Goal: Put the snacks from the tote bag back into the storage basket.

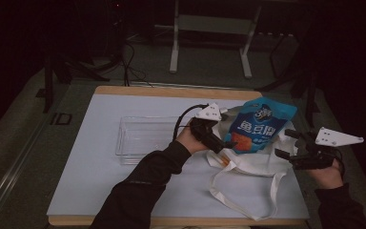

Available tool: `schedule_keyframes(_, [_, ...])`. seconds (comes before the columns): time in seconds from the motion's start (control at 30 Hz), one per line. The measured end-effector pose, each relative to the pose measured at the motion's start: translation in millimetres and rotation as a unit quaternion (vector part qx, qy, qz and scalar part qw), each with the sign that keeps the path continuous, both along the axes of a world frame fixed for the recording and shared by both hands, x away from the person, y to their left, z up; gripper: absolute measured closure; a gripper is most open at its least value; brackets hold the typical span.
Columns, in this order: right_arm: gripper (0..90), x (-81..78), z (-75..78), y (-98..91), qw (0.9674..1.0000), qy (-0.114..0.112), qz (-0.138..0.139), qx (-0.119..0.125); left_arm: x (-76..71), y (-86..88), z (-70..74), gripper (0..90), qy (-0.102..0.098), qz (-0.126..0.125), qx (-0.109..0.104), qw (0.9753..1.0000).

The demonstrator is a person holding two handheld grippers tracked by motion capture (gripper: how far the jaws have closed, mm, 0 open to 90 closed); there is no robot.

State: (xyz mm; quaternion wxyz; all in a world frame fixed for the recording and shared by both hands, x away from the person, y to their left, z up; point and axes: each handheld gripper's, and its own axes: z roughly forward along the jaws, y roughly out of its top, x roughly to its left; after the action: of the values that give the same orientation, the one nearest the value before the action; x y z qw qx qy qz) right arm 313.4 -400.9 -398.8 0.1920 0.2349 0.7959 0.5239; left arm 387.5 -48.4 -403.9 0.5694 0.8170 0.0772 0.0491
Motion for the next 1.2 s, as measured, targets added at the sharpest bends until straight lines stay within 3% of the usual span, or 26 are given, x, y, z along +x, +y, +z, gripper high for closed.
schedule_keyframes(0.23, [21.3,13.0,-11.6,-15.7,0.9995,0.013,-0.027,-0.007,16.8,-13.0,-10.8,7.0,0.0,0.023,0.01,0.9997])
schedule_keyframes(0.3, [21.4,18.2,-15.0,-16.6,0.9992,0.019,-0.034,-0.01,22.2,-15.4,-14.9,17.1,0.005,0.036,0.008,0.9993])
schedule_keyframes(0.57, [24.0,43.5,-27.5,-16.9,0.9981,0.035,-0.051,-0.007,38.1,-29.6,-22.6,29.6,0.021,0.062,0.04,0.997])
schedule_keyframes(0.8, [31.9,56.5,-31.0,-8.8,0.9984,0.034,-0.045,-0.003,44.9,-38.1,-22.4,40.0,0.03,0.064,0.045,0.9965])
schedule_keyframes(0.93, [41.1,58.7,-25.8,-3.6,0.9988,0.023,-0.043,-0.012,45.1,-45.4,-22.8,46.2,0.031,0.06,0.054,0.9963])
schedule_keyframes(1.1, [47.7,65.4,-22.2,7.7,0.9984,0.029,-0.036,-0.033,44.7,-55.0,-21.9,53.0,0.032,0.053,0.056,0.9965])
schedule_keyframes(1.2, [53.2,70.3,-23.3,12.1,0.9984,0.033,-0.033,-0.032,45.2,-59.6,-20.2,56.1,0.029,0.057,0.06,0.9961])
